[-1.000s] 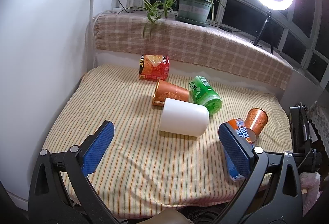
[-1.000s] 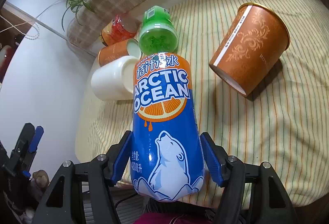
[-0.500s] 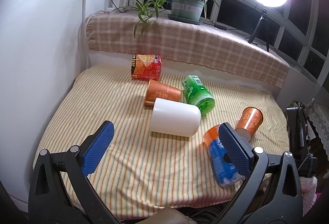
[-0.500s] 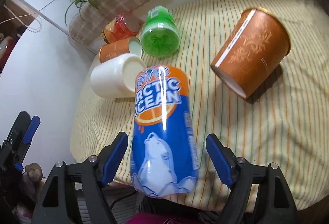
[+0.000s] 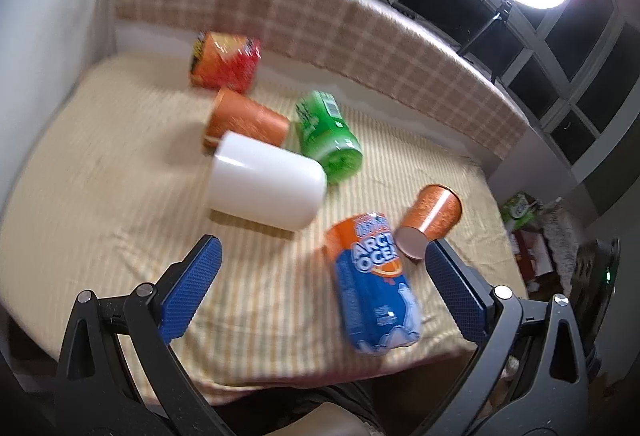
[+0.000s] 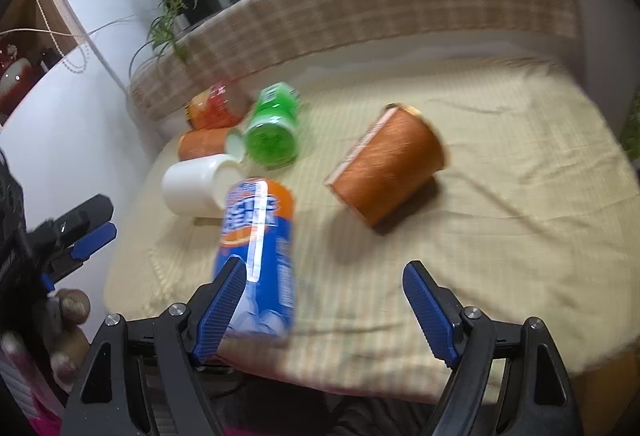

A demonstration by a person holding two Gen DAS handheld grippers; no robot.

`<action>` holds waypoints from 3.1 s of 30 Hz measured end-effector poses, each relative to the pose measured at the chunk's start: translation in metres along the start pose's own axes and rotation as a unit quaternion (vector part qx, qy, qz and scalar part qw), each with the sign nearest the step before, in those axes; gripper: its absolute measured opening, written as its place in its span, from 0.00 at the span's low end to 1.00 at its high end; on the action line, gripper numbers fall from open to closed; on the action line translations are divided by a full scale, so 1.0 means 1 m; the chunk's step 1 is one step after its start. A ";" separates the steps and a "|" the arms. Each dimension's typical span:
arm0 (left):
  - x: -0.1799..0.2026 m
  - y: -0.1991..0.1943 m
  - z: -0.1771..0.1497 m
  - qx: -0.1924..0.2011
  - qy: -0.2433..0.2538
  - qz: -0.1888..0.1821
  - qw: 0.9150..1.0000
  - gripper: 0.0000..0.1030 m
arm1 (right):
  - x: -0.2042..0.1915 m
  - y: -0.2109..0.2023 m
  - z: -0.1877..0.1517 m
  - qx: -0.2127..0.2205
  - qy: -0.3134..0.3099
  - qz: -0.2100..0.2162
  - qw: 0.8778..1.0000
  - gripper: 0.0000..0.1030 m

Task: Flip cup upright
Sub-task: 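Grasp the blue bottle with the left tool while the right tool holds it, then rotate the bottle upright with the left tool and lower it onto the table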

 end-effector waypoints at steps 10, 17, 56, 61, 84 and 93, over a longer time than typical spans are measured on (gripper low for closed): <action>0.013 0.052 -0.019 -0.098 -0.078 -0.050 0.991 0.95 | 0.044 -0.028 -0.006 0.020 0.026 -0.049 0.998 0.80; 0.010 0.083 -0.034 -0.147 -0.114 -0.052 0.981 0.83 | 0.060 -0.034 -0.015 0.018 0.042 -0.064 0.997 0.80; 0.038 0.090 -0.031 -0.120 -0.013 -0.041 0.992 0.61 | 0.068 -0.027 -0.020 0.011 0.064 -0.070 0.995 0.80; 0.045 0.076 -0.024 -0.088 0.023 -0.035 0.995 0.61 | 0.065 -0.027 -0.019 0.012 0.063 -0.068 0.996 0.80; 0.060 0.053 -0.008 0.003 0.129 0.001 0.992 0.60 | 0.058 -0.022 -0.018 0.011 0.061 -0.064 0.996 0.80; 0.063 0.053 -0.012 0.008 0.152 0.004 0.988 0.60 | 0.057 -0.021 -0.017 0.013 0.057 -0.065 0.996 0.80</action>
Point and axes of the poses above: each gripper's, at about its wrist camera, not at the fingertips, and y roughly the way its jaws point, x to its right, z to its top, the point moved 5 cm from there along y, roughly the way its jaws point, and after that the axes turned 13 degrees about x, right-handed, at the moved point
